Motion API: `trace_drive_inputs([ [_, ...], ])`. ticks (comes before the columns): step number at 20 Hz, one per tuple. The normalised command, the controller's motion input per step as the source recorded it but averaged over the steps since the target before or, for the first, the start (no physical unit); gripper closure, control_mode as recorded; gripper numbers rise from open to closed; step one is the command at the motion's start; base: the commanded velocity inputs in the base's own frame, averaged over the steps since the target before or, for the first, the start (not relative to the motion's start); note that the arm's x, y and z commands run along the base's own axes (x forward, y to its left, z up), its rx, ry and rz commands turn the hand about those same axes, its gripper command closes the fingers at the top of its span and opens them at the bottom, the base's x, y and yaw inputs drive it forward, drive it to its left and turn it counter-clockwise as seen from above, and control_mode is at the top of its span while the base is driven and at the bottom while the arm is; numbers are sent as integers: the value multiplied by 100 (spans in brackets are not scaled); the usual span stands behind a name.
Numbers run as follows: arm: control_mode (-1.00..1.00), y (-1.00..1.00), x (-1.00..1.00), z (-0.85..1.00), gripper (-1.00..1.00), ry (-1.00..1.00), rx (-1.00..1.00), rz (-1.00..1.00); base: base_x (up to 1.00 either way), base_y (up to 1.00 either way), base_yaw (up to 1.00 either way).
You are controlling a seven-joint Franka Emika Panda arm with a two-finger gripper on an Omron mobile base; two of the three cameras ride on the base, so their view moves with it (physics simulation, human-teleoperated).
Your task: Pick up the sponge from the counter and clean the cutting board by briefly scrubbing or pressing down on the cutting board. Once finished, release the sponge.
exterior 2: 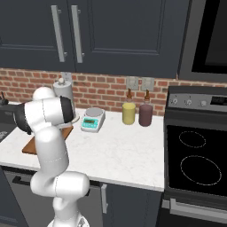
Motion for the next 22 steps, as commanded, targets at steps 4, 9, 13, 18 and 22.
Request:
trace_drive_inputs([
  [4,-100,0,38,-32,100,-17,8,-9,0,0,0],
  [9,-100,0,43,-32,100,-22,5,-10,0,0,0],
  [13,-100,10,33,-33,100,-23,4,-8,0,0,0],
  [18,-100,21,-6,-7,100,0,5,-9,0,0,0],
  [22,-100,19,-10,0,100,16,4,-14,0,0,0],
])
